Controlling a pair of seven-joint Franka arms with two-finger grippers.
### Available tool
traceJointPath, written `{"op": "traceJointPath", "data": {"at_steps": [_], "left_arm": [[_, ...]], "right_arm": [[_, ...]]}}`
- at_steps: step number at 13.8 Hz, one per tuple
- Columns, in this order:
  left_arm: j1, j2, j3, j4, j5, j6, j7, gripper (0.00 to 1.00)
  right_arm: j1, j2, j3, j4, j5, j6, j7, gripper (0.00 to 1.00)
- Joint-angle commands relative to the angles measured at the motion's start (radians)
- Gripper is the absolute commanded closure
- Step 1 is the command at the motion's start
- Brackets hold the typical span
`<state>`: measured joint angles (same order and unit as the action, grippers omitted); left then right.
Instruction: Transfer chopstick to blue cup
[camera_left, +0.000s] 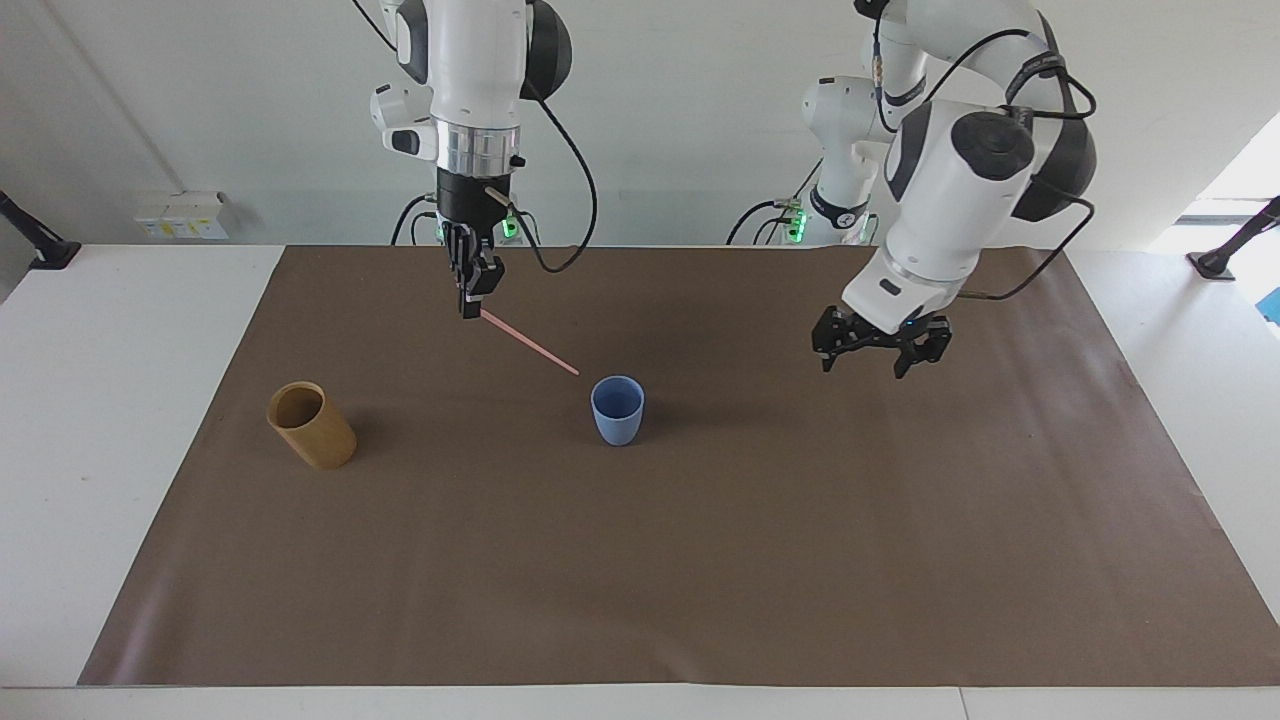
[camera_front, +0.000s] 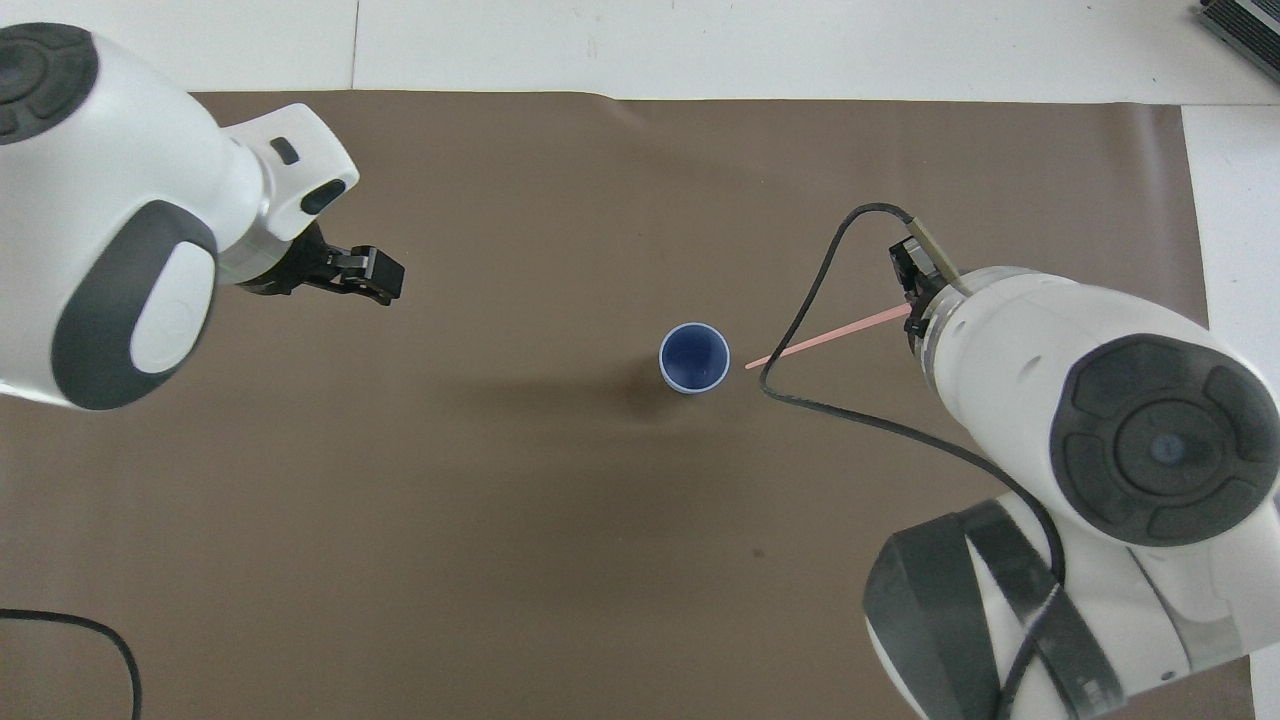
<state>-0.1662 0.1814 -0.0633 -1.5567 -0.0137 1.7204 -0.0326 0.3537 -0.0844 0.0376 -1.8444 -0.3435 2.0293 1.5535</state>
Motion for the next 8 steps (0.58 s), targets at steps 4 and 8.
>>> {"op": "traceJointPath", "data": {"at_steps": [4, 8], "left_arm": [[0.203, -0.056, -0.012, -0.027, 0.004, -0.102, 0.155, 0.00], [0.208, -0.098, -0.012, 0.012, 0.053, -0.154, 0.186, 0.00]], "right_arm": [[0.021, 0.041, 0.007, 0.004, -0.043, 0.075, 0.049, 1.00], [0.071, 0.078, 0.008, -0.022, -0.155, 0.123, 0.122, 1.00]]}}
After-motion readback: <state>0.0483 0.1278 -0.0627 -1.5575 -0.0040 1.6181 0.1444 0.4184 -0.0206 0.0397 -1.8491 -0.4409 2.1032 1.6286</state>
